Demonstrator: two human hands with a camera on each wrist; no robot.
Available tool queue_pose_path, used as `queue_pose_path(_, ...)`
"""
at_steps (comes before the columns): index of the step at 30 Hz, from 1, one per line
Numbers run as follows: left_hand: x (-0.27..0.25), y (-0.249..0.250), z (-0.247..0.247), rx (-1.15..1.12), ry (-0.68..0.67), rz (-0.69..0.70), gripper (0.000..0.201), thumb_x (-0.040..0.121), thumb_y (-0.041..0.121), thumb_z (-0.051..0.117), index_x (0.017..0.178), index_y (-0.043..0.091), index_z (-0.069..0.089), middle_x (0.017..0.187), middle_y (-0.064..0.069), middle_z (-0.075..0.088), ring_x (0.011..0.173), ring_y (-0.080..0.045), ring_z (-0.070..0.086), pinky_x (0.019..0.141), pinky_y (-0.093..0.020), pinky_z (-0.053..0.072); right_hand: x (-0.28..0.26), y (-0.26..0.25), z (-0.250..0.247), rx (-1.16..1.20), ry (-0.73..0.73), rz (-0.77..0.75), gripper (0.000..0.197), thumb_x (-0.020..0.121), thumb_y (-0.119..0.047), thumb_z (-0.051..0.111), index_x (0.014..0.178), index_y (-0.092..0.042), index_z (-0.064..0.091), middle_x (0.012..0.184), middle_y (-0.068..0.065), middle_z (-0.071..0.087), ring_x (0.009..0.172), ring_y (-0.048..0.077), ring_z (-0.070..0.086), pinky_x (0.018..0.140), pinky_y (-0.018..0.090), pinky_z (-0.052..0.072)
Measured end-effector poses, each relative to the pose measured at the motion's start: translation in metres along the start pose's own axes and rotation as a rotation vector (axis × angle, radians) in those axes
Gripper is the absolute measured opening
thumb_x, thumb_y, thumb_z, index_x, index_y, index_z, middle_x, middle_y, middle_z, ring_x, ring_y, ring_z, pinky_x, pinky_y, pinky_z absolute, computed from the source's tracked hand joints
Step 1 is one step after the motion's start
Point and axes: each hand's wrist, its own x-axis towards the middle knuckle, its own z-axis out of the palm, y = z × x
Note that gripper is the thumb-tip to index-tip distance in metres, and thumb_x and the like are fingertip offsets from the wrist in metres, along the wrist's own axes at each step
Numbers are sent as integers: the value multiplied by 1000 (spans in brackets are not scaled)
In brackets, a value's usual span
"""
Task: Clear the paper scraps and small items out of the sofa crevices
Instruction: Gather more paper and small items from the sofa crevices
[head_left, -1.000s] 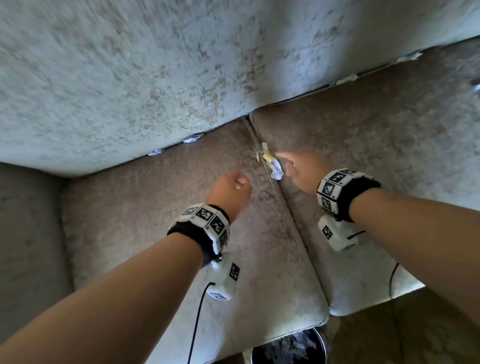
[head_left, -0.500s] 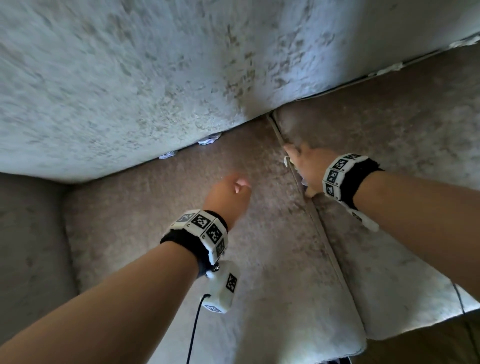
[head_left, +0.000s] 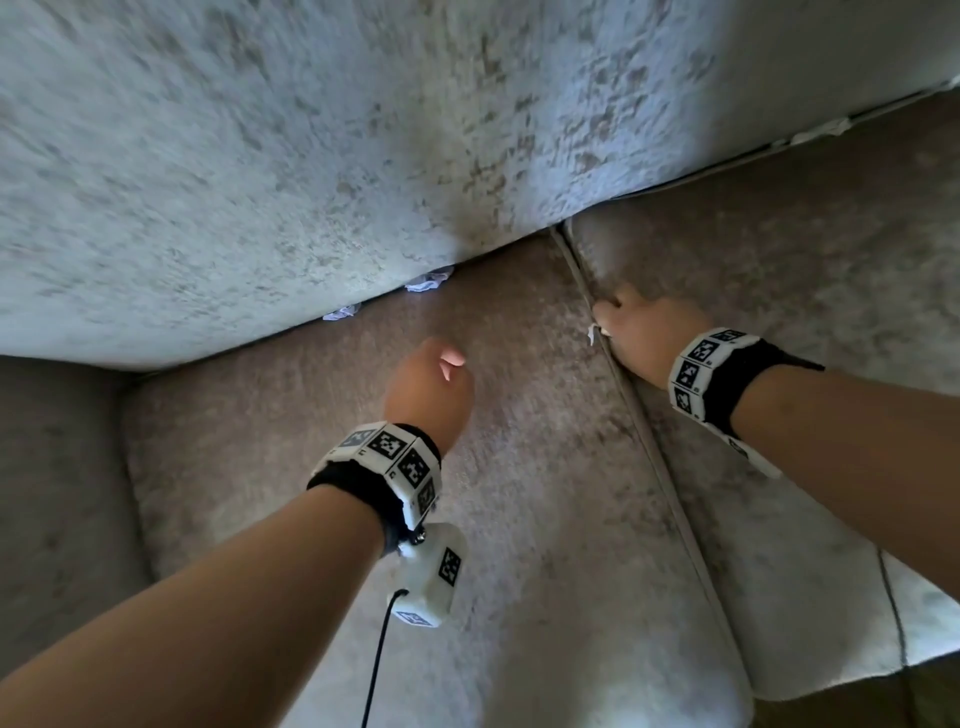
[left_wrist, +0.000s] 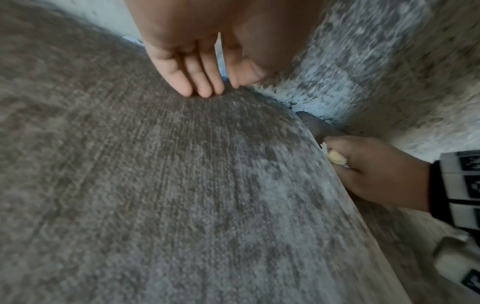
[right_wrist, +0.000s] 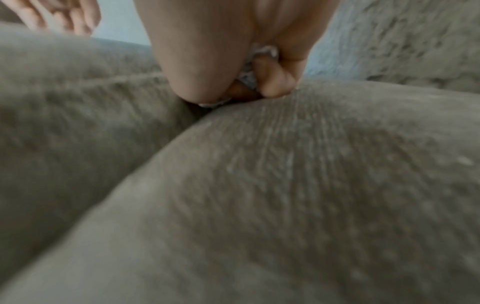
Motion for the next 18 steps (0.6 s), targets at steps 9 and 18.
queue_pose_path(9,9,-1,-29,155,109,-60,42,86,16,53,128,17,52,134,-10,45,126,-30,39,98,-40,36,-12,-11,-37,348,172,-85,17,87,-24,57,101,-13,58,97,11,63,84,36,60,63,32,37)
queue_pose_path(18,32,-22,-62,136,86,-98,56,86,20,56,141,19,43,147,-10,37,136,-29,32,107,-38,31,37,-112,-76,532,253,-52,18,91,-29,51,100,-17,60,96,5,66,87,32,63,67,33,47)
